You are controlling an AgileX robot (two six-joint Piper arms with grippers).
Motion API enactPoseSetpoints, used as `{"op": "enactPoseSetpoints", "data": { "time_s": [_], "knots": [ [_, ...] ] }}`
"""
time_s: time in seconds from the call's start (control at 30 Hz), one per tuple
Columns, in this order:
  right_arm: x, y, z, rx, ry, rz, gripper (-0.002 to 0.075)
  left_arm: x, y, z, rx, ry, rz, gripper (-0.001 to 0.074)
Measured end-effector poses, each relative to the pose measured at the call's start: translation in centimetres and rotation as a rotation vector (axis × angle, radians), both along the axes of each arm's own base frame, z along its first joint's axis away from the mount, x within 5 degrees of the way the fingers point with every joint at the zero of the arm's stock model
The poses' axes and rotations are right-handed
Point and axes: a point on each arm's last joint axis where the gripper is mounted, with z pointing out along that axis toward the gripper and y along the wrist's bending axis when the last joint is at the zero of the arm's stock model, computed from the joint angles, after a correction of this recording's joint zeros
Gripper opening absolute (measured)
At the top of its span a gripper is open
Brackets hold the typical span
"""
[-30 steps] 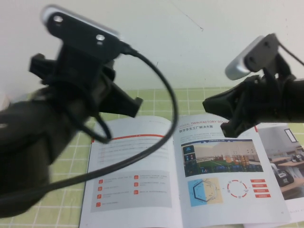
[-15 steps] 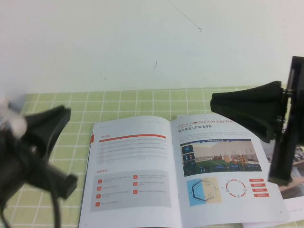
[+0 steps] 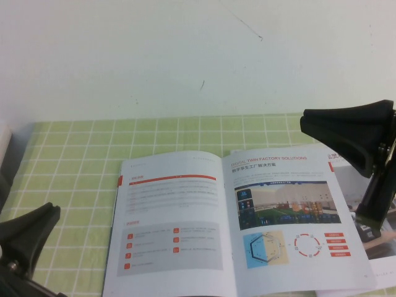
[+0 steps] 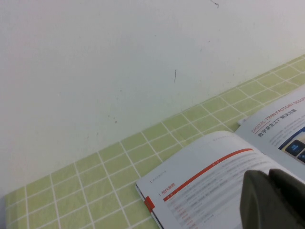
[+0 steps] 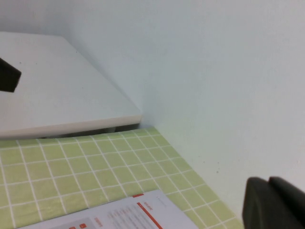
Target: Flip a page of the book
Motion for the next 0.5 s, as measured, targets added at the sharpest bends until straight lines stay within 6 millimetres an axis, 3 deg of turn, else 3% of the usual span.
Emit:
{"op": "enactPoseSetpoints", "data": {
  "time_s": [0.33, 0.5],
  "knots": [
    [0.1, -0.1, 0.0, -0.005, 0.002, -0.02, -0.0002, 0.0, 0.0, 0.0, 0.0, 0.0, 0.0, -0.0004],
    [1.2, -1.2, -0.6, -0.078, -0.011, -0.186, -0.0002, 0.0, 0.0, 0.0, 0.0, 0.0, 0.0, -0.0004]
  ]
}}
